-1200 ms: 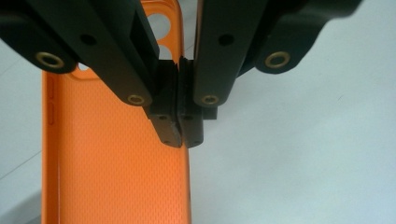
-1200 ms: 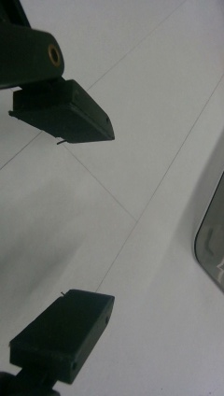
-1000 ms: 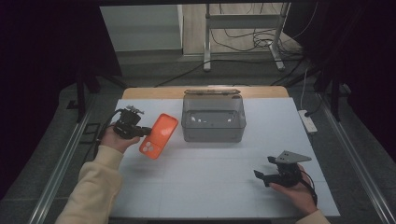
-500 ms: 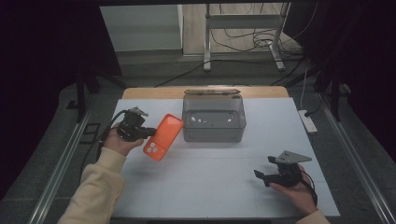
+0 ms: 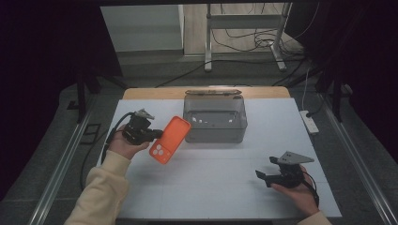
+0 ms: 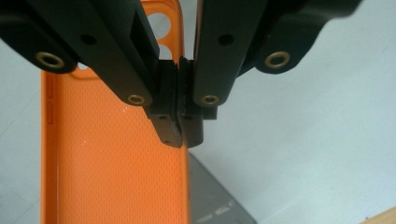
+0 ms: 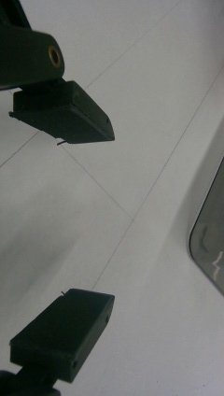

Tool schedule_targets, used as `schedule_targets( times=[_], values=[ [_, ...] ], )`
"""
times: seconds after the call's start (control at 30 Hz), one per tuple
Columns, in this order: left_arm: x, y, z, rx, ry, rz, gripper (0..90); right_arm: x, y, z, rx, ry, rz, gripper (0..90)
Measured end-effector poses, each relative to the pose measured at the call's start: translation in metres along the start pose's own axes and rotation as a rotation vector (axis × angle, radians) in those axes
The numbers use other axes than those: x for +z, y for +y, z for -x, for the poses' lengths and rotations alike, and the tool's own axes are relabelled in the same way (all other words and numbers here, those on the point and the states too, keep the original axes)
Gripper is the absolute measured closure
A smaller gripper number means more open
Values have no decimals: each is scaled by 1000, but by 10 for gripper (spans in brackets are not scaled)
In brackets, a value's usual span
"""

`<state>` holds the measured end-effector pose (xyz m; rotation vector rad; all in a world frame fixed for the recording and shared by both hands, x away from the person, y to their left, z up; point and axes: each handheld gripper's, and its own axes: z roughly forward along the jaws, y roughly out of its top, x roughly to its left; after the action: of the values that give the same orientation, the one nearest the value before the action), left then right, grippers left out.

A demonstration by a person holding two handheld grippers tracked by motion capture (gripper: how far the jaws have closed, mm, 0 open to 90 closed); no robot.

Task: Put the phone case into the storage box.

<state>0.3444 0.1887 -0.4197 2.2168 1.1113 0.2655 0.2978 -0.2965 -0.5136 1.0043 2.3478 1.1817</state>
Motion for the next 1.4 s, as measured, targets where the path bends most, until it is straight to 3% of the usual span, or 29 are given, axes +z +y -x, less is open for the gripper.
schedule_targets(
  times=[0.47, 0.73, 1.4],
  values=[
    [-3, 0, 13, 41, -25, 50, 885, 0, 0, 0, 0, -3, 0, 183],
    [1, 1, 24, 81, -34, 54, 885, 0, 0, 0, -2, -4, -4, 183],
    [7, 3, 37, 119, -51, 62, 885, 0, 0, 0, -1, -3, -3, 182]
  ],
)
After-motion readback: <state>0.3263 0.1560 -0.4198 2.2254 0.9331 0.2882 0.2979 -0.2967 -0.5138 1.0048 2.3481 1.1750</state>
